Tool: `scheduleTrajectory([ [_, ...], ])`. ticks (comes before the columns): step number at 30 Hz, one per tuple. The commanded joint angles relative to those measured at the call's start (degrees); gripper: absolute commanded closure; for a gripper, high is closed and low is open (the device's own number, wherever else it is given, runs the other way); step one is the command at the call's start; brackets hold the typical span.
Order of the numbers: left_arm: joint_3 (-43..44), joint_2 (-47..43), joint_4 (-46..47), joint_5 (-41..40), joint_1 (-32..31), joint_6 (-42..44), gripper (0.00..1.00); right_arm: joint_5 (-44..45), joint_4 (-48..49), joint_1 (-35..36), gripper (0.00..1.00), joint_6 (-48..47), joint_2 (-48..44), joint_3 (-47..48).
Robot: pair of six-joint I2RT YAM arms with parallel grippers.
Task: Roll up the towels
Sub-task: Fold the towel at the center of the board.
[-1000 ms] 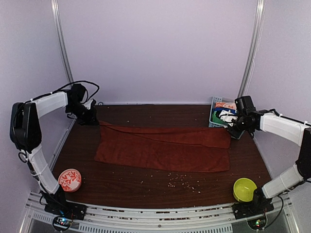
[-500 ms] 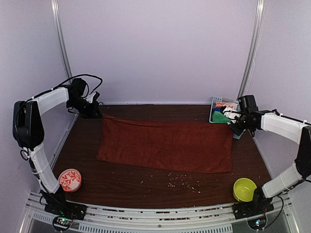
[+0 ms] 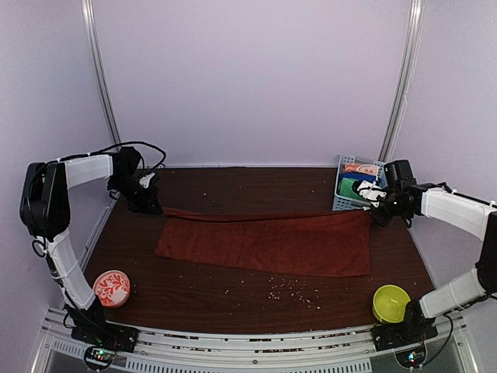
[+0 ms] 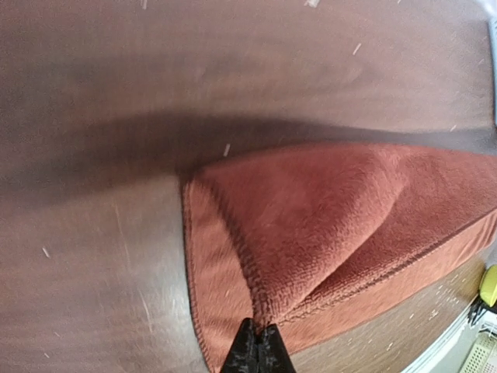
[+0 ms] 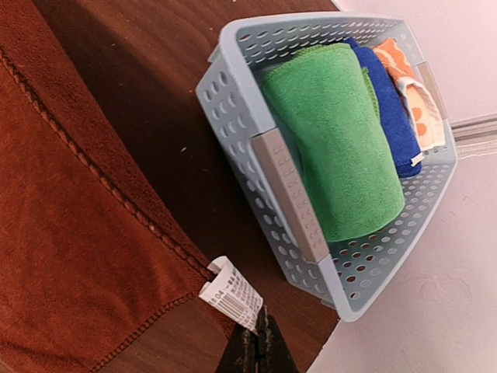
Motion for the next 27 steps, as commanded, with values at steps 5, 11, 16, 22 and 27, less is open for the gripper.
scheduleTrajectory([
  [5, -8.46, -3.62, -2.03, -2.47, 0.62, -0.32, 1.00, -7.47, -7.83, -0.50, 1.00, -4.86, -7.13, -6.69],
  [11, -9.94, -3.49, -4.35, -2.02, 0.59, -0.02, 1.00, -12.19, -12.66, -0.41, 1.00, -8.82, -8.69, -11.24],
  [16, -9.32, -3.73, -6.44, -1.97, 0.60, 0.50, 1.00, -15.80, -18.14, -0.41, 1.00, -11.73, -9.88, -11.88],
  [22, -10.47, -3.50, -6.95, -1.87, 0.59, 0.97, 1.00, -17.86, -22.20, -0.32, 1.00, -14.12, -10.56, -12.57],
  [27, -10.90, -4.46, -7.47, -2.14, 0.59, 1.26, 1.00, -18.93, -24.67, -0.32, 1.00, -15.32, -10.34, -12.51],
])
